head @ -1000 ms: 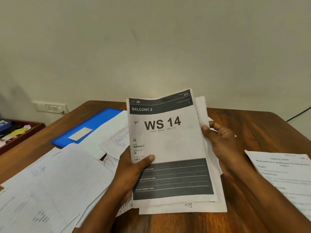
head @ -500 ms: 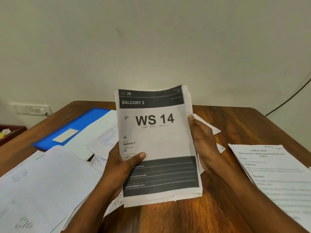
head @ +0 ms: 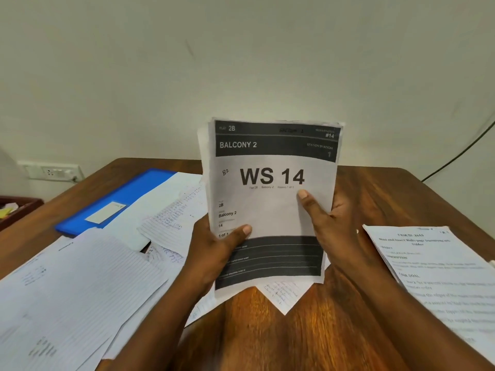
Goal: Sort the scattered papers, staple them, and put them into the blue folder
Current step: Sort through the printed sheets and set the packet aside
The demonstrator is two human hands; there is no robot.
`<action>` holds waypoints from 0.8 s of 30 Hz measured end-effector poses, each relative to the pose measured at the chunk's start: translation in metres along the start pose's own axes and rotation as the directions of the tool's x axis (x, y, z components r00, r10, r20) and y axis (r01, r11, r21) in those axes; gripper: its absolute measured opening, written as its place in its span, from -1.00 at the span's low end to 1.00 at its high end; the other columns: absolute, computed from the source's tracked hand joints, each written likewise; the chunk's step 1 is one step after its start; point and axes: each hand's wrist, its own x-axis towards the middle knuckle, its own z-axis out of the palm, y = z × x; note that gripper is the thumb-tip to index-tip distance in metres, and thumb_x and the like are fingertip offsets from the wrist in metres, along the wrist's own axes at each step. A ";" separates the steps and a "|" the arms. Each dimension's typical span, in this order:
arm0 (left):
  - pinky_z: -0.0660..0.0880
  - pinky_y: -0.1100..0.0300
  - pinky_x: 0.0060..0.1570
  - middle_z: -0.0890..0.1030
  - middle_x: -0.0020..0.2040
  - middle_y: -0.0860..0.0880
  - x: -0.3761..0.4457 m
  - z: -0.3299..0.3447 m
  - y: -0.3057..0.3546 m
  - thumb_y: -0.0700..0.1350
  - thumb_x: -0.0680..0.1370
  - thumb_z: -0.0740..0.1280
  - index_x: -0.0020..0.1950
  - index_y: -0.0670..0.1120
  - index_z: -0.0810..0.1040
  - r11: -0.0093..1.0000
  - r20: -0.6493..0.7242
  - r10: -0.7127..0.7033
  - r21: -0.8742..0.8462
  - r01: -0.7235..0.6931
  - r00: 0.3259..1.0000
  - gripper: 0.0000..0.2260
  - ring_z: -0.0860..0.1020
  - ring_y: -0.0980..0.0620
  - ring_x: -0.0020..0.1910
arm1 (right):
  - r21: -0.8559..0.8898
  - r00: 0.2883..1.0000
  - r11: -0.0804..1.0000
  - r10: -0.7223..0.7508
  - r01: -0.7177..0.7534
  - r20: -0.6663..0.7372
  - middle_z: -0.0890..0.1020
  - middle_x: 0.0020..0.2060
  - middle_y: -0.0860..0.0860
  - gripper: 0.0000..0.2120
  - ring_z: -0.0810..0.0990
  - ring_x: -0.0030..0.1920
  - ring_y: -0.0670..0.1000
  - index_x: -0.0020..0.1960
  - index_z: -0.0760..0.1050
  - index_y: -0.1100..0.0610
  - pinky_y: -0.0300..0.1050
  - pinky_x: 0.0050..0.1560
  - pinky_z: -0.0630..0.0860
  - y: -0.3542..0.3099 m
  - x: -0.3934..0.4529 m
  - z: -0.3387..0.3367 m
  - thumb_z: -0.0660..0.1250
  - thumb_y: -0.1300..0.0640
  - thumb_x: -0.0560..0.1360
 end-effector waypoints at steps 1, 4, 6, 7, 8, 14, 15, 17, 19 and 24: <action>0.65 0.06 0.06 0.68 0.08 0.10 -0.001 0.002 0.000 0.03 0.49 0.53 0.15 0.14 0.53 1.000 0.001 -0.018 -0.009 0.018 1.000 -0.71 0.68 0.00 0.03 | 0.001 1.000 1.000 0.009 -0.009 0.000 0.57 0.00 -0.26 -0.83 0.63 -0.03 -0.11 0.05 0.43 -0.15 -0.48 -0.26 0.54 0.002 -0.001 -0.001 0.42 -0.01 0.56; 0.66 0.08 0.03 0.69 0.08 0.09 -0.003 0.005 0.001 0.17 0.40 0.47 0.15 0.14 0.54 0.998 -0.009 -0.033 -0.049 0.032 0.999 -0.64 0.69 -0.02 0.05 | -0.007 1.000 1.000 0.020 -0.020 -0.007 0.57 -0.03 -0.24 -0.81 0.62 -0.07 -0.08 0.02 0.42 -0.15 -0.48 -0.30 0.52 0.001 -0.005 -0.003 0.43 0.00 0.55; 0.66 0.14 -0.06 0.70 0.05 0.10 -0.005 0.005 0.002 0.19 0.38 0.48 0.15 0.14 0.55 0.997 -0.032 -0.013 -0.071 0.011 0.999 -0.62 0.70 0.00 0.01 | -0.019 1.000 1.000 0.003 -0.003 -0.030 0.56 -0.04 -0.26 -0.79 0.61 -0.08 -0.08 0.01 0.42 -0.17 -0.50 -0.32 0.50 -0.005 -0.007 -0.004 0.45 0.02 0.54; 0.67 0.16 -0.07 0.70 0.05 0.10 -0.005 0.004 0.001 0.21 0.39 0.51 0.16 0.13 0.56 0.997 -0.042 -0.007 -0.080 0.003 0.999 -0.60 0.70 0.00 0.00 | -0.020 0.999 1.000 -0.012 0.011 -0.037 0.56 -0.04 -0.26 -0.78 0.61 -0.07 -0.09 0.02 0.42 -0.18 -0.51 -0.31 0.50 -0.008 -0.008 -0.005 0.46 0.01 0.53; 0.68 0.15 -0.06 0.70 0.06 0.10 -0.005 0.005 -0.001 0.23 0.40 0.55 0.17 0.13 0.56 0.997 -0.047 -0.010 -0.082 0.006 0.999 -0.58 0.70 -0.01 0.00 | -0.031 0.999 0.999 -0.020 0.019 -0.038 0.55 -0.03 -0.27 -0.77 0.61 -0.07 -0.09 0.02 0.41 -0.19 -0.52 -0.32 0.49 -0.008 -0.008 -0.006 0.47 0.00 0.53; 0.59 0.24 -0.12 0.66 0.08 0.10 -0.012 0.009 -0.021 0.13 0.48 0.47 0.13 0.20 0.48 0.996 -0.025 -0.083 -0.037 0.082 0.996 -0.72 0.65 0.03 0.06 | -0.083 0.995 0.992 0.093 -0.091 0.027 0.57 -0.01 -0.23 -0.71 0.63 -0.02 -0.06 0.05 0.42 -0.19 -0.41 -0.31 0.55 0.007 -0.020 -0.003 0.38 -0.21 0.39; 0.58 0.23 -0.11 0.65 0.08 0.10 -0.012 0.009 -0.022 0.11 0.51 0.47 0.12 0.20 0.48 0.996 -0.031 -0.082 -0.036 0.081 0.996 -0.74 0.64 0.03 0.06 | -0.073 0.995 0.993 0.094 -0.092 0.020 0.58 -0.01 -0.23 -0.71 0.64 -0.02 -0.06 0.06 0.43 -0.19 -0.41 -0.31 0.55 0.009 -0.021 -0.004 0.37 -0.21 0.39; 0.58 0.24 -0.10 0.63 0.08 0.12 -0.011 0.009 -0.023 0.06 0.56 0.47 0.12 0.20 0.46 0.997 -0.039 -0.075 -0.033 0.074 0.996 -0.77 0.63 0.06 0.03 | -0.043 0.997 0.996 0.082 -0.081 0.011 0.59 -0.02 -0.23 -0.72 0.65 -0.03 -0.06 0.07 0.44 -0.18 -0.42 -0.29 0.55 0.013 -0.020 -0.007 0.38 -0.19 0.41; 0.57 0.26 -0.10 0.63 0.08 0.13 -0.010 0.011 -0.025 0.06 0.57 0.46 0.12 0.20 0.46 0.998 -0.037 -0.067 -0.012 0.067 0.997 -0.78 0.64 0.06 0.04 | -0.060 0.996 0.994 0.088 -0.087 0.018 0.59 0.00 -0.22 -0.71 0.65 -0.01 -0.04 0.08 0.44 -0.18 -0.39 -0.27 0.58 0.016 -0.019 -0.007 0.37 -0.20 0.41; 0.58 0.27 -0.13 0.62 0.07 0.13 -0.008 0.012 -0.029 0.06 0.59 0.45 0.12 0.18 0.46 0.997 -0.042 -0.078 0.015 0.079 0.996 -0.79 0.65 0.06 0.03 | -0.086 0.991 0.989 0.122 -0.118 0.049 0.60 0.04 -0.17 -0.69 0.65 0.05 -0.02 0.11 0.44 -0.14 -0.37 -0.23 0.60 0.023 -0.017 -0.009 0.35 -0.22 0.42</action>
